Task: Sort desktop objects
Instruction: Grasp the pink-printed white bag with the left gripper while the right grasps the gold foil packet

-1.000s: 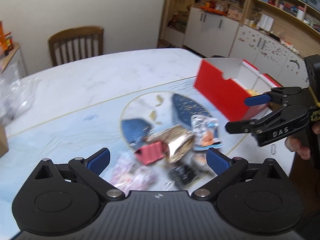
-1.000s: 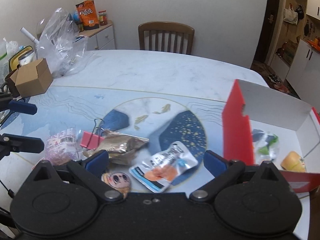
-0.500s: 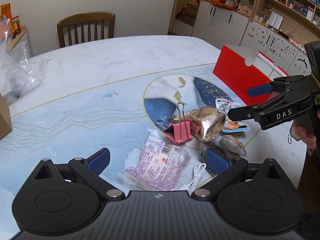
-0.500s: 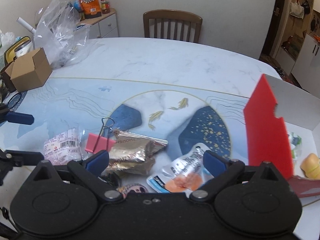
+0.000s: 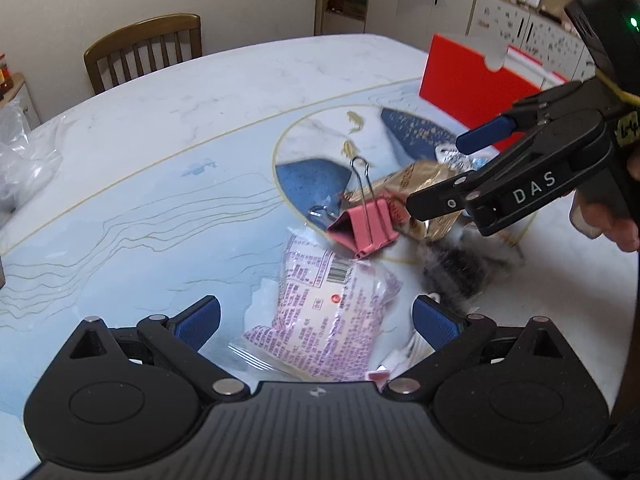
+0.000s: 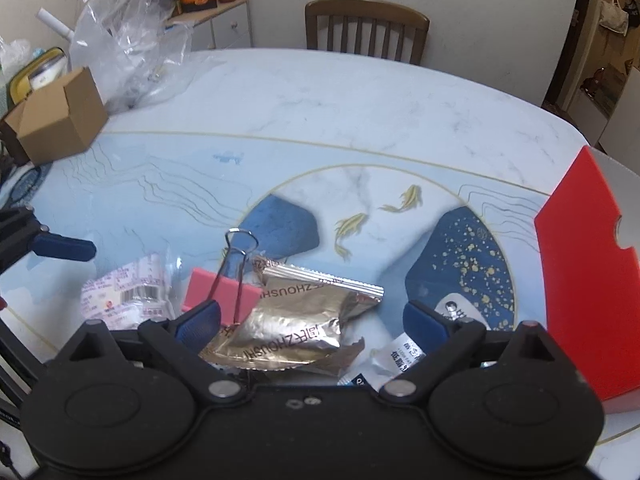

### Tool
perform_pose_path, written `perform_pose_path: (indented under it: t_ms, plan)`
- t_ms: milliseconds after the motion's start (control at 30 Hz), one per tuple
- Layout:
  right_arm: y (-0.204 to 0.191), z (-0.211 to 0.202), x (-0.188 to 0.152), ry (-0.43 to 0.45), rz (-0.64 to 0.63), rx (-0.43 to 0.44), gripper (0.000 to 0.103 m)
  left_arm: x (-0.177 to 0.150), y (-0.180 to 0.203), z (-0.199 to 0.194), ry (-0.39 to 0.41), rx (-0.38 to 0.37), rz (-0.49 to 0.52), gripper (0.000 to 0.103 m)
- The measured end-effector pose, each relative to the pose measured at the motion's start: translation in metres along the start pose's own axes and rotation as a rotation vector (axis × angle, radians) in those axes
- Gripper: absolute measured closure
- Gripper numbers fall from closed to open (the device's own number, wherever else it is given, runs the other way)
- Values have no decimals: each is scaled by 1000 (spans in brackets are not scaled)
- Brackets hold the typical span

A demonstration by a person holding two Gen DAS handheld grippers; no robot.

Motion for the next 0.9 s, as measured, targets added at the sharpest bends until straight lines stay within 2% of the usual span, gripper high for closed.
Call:
perform_pose_path:
  t_ms: [200, 333, 467, 567, 667, 700, 767, 900]
  plan:
    - [-2, 9, -5, -22, 8, 8, 8, -4, -1, 7, -11, 16, 15, 1]
    - [-3, 9, -4, -21, 18, 21, 14, -4, -1, 7, -6, 21, 29, 3]
    - [-4, 10, -4, -27, 16, 31, 18, -4, 3, 9, -18, 34, 60, 24]
    - [-5, 10, -4, -29, 19, 32, 21, -4, 5, 9, -16, 40, 72, 30]
    - [-6, 8, -3, -31, 13, 39, 28, -2, 7, 8, -13, 40, 72, 39]
    - [-6, 8, -3, -33, 13, 38, 32, -2, 7, 8, -12, 41, 73, 46]
    - [-7, 7, -3, -34, 20, 41, 43, -1, 8, 8, -13, 50, 71, 47]
    - [-9, 4, -3, -32, 15, 33, 51, -1, 8, 7, -11, 58, 69, 50]
Point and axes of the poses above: each gripper's, at about its wrist camera, not at the fingertips, and z roughly the way its jaws point, y to its right, x to its top, the point moved 8 cm from there along z, roughly the way its jaws point, and after that the axes turned 6 degrees about -z, right-handed, at the moved point
